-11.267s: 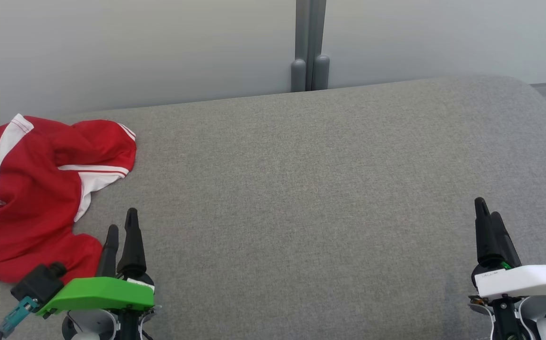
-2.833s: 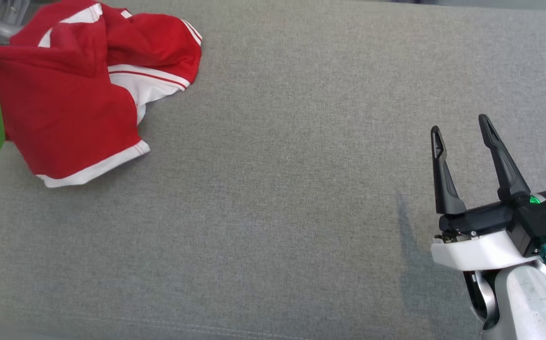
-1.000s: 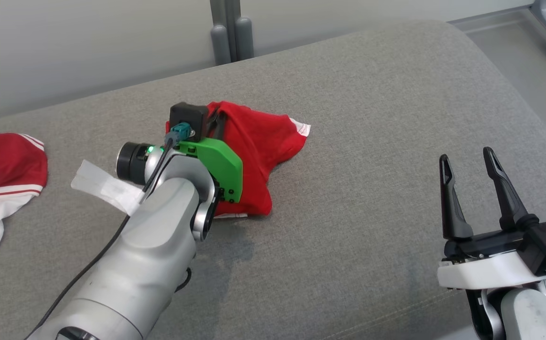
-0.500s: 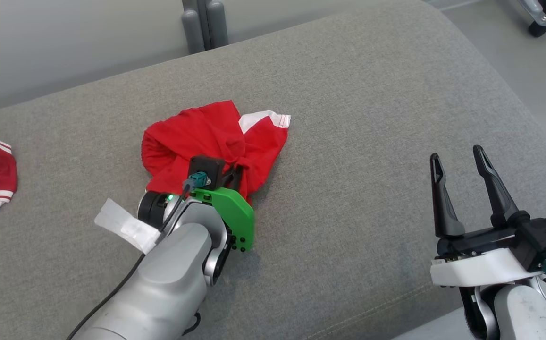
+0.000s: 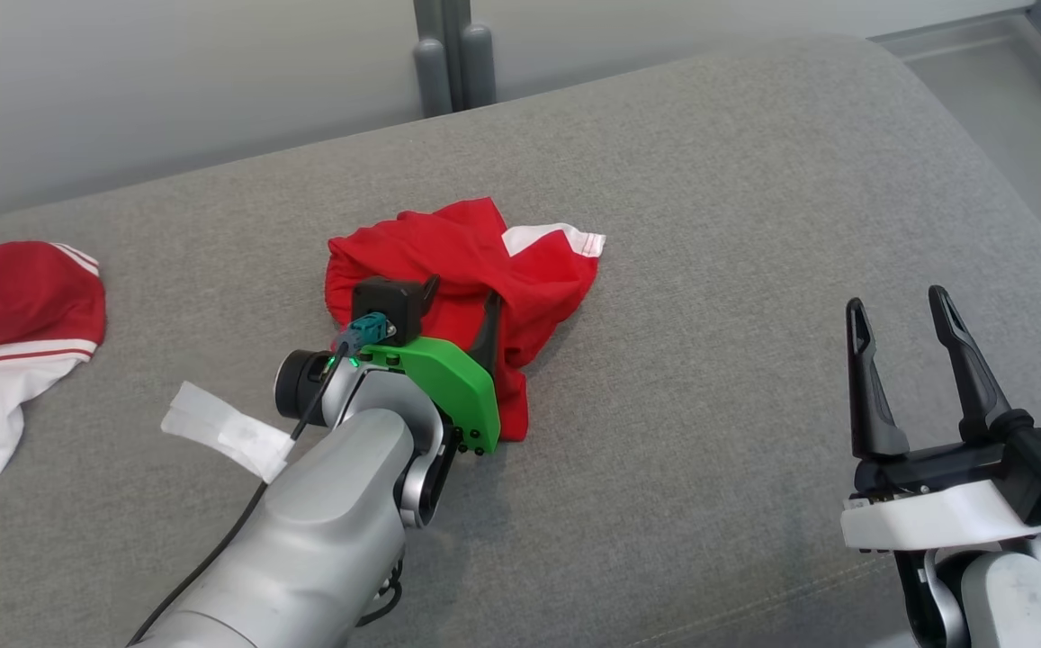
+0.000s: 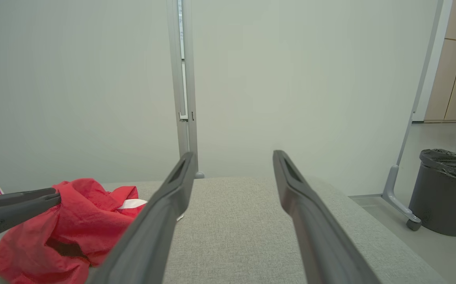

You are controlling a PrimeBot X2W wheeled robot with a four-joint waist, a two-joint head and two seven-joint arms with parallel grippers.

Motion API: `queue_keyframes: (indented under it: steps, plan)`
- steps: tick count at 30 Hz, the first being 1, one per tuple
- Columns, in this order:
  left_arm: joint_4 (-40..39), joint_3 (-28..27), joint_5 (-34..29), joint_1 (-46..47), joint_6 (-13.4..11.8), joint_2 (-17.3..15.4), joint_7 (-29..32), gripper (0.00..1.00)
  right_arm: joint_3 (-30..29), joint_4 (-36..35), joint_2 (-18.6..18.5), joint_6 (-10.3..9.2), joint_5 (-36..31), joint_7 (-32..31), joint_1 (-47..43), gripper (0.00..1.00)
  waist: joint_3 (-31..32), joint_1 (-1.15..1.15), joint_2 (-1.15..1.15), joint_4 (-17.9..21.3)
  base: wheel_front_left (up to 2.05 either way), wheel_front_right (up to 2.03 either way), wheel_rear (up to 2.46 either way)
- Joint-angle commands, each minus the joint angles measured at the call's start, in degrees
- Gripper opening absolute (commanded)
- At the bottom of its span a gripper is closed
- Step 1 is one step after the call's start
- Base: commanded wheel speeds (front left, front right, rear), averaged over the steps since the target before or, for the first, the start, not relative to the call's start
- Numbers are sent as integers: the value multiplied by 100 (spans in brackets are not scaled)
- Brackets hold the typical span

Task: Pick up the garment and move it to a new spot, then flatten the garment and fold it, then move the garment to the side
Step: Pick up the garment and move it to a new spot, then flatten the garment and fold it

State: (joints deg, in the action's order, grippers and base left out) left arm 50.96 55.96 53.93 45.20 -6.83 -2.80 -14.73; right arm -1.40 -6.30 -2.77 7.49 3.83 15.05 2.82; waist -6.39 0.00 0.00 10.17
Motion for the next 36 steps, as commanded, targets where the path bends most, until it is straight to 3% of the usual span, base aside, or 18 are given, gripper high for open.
queue_keyframes:
  steps: [1, 13, 36]
  plan:
    - [5, -18, 45, 38, 0, -18, -33, 100, -26, -7, -22, 1, -24, 20, -58, 100, 156, 0, 0, -184, 0, 0, 0]
    - [225, -814, -374, -186, 25, -258, -49, 100, -32, -75, -21, 1, -86, 20, -205, 100, 291, 0, 0, -465, 0, 0, 0]
    - [2022, -981, -221, 718, 655, -548, 376, 100, 226, -179, -21, 1, -174, 21, 140, 100, -619, 0, 0, 387, 0, 0, 0]
